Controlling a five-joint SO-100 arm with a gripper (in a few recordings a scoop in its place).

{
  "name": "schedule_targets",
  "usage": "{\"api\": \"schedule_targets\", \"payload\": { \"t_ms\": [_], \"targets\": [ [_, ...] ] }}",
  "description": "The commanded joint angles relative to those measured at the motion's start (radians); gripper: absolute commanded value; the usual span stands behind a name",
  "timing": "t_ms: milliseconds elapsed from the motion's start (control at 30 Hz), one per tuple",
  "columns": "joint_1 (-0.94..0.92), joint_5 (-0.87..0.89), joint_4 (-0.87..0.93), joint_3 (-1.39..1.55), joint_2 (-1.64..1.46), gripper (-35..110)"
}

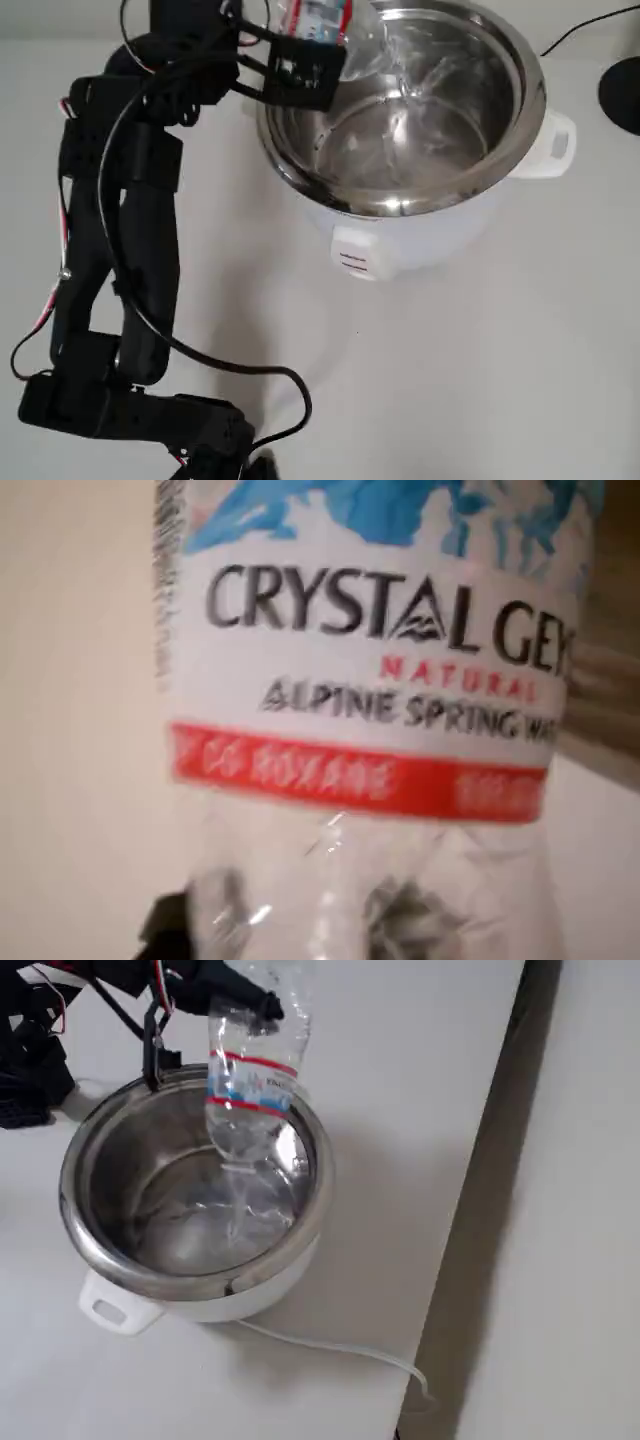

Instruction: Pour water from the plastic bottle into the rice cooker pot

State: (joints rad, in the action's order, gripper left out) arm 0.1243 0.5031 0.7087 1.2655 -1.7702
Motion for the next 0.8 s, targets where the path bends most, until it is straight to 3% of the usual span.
{"api": "schedule_targets", "payload": {
  "t_ms": [0,767],
  "targets": [
    [-0.008,0.067,0.006,-0.147,-0.023,14],
    [-0.106,0.216,0.057,-0.189,-0.015,13]
  ]
}}
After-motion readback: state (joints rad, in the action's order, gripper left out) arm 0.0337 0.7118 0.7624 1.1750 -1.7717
